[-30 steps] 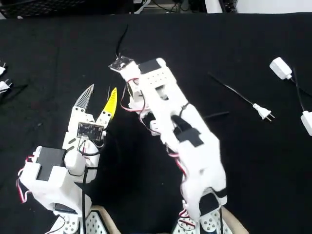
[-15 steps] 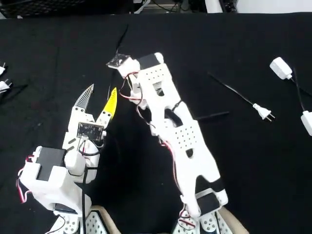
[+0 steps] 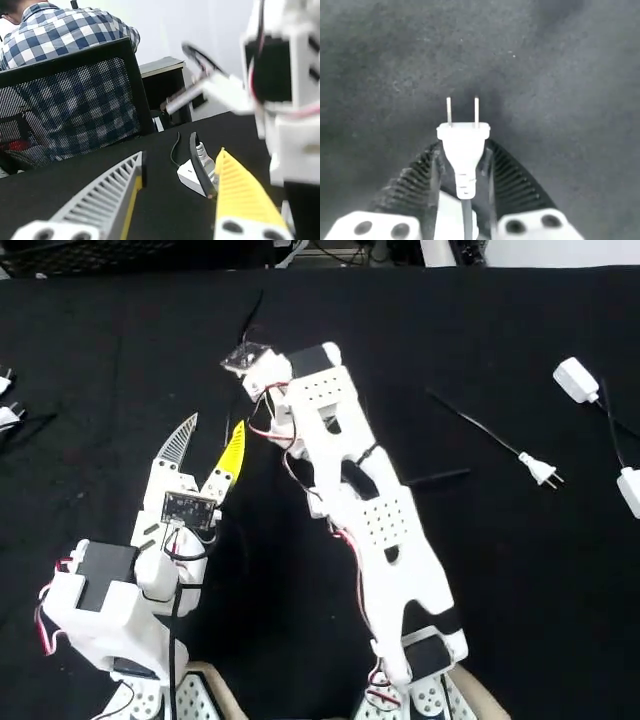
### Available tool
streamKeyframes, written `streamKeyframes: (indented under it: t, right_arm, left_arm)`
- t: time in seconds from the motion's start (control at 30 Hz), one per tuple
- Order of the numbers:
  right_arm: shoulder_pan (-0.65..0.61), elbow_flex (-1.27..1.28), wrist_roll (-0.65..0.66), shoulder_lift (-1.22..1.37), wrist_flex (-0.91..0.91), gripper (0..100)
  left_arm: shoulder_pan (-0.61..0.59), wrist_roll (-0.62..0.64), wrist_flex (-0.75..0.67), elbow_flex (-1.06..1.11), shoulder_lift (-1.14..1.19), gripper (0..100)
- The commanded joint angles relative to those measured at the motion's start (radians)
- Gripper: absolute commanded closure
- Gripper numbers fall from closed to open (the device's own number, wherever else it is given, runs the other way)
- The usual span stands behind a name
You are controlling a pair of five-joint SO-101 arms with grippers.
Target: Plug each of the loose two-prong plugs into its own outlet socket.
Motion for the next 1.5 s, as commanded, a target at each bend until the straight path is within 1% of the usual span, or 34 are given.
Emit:
streamKeyframes:
  t: [0.0,0.13,0.33,0.5,0.63,0.73,0.8,0.87,1.1,1.27,1.47]
  right_arm:
    - [-0.035,0.11,0.005,-0.203,0.029,98.6]
    - [-0.074,0.323,-0.005,-0.39,0.028,98.6]
    - [-0.086,0.568,-0.017,-0.631,0.028,98.6]
    - [-0.158,0.74,-0.012,-0.769,0.026,98.6]
    - [-0.209,0.826,-0.015,-0.826,0.018,98.6]
    - [-0.213,0.851,-0.015,-0.828,0.012,98.6]
    - [-0.213,0.851,-0.015,-0.828,0.012,98.6]
    - [-0.215,0.849,-0.006,-0.839,0.012,98.6]
    - [-0.213,0.839,-0.011,-0.906,0.015,98.6]
    - [-0.213,0.834,-0.015,-0.958,0.014,98.6]
    - [-0.215,0.834,-0.018,-1.001,0.014,98.6]
  left_arm:
    - [0.005,0.005,-0.023,-0.024,-0.006,76]
    - [0.012,0.011,-0.029,-0.019,-0.006,76]
    - [0.013,0.009,-0.026,-0.022,-0.006,76]
    - [0.015,0.009,-0.029,-0.018,-0.006,76]
    - [0.015,0.008,-0.029,-0.016,-0.006,76]
    - [0.019,0.006,-0.04,0.012,-0.017,76]
    - [0.059,0.005,-0.098,0.047,-0.011,76]
    - [0.093,0.011,-0.126,0.074,-0.008,76]
    - [0.107,0.005,-0.126,0.079,-0.006,76]
    - [0.147,0.005,-0.126,0.096,-0.006,76]
    - [0.153,0.005,-0.126,0.097,-0.006,76]
